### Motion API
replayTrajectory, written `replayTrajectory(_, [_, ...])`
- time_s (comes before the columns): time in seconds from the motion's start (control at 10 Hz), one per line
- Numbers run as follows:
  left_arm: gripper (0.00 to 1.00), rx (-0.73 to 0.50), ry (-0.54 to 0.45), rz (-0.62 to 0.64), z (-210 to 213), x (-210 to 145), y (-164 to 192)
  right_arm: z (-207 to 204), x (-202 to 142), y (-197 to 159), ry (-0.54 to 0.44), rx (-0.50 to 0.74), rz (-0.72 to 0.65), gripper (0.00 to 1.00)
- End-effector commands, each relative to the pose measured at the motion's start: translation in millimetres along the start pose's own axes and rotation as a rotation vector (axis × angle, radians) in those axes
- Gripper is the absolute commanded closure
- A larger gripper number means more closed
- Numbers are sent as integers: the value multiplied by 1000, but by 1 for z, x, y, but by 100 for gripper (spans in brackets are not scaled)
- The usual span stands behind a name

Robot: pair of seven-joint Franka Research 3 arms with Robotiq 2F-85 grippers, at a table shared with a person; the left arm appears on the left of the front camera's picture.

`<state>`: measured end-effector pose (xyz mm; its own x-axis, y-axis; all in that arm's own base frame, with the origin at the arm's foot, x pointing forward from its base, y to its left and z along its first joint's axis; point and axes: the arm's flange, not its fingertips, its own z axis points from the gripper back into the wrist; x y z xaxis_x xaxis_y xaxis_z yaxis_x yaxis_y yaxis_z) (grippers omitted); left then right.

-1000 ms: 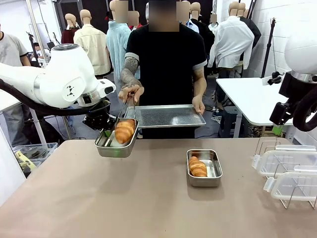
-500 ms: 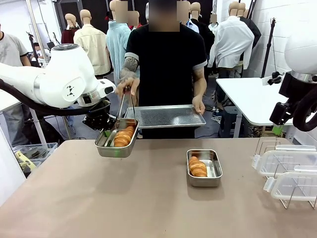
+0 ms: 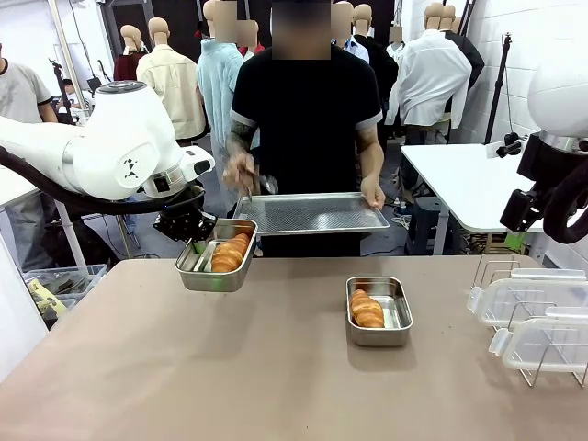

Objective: Place the bread in airtight containers.
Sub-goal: Once an object is inside an Airtight Container , place the container in the center of the table.

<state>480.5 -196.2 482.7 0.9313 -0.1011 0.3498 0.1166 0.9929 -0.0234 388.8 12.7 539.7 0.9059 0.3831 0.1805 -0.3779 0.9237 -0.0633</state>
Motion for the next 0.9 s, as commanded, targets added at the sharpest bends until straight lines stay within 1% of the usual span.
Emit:
replayTrajectory(0.0, [100, -1, -6, 1, 4, 0, 0, -1, 4, 0, -2, -14, -17, 0])
replayTrajectory(0.8, [100, -1, -6, 1, 4, 0, 0, -1, 4, 0, -2, -14, -17, 0])
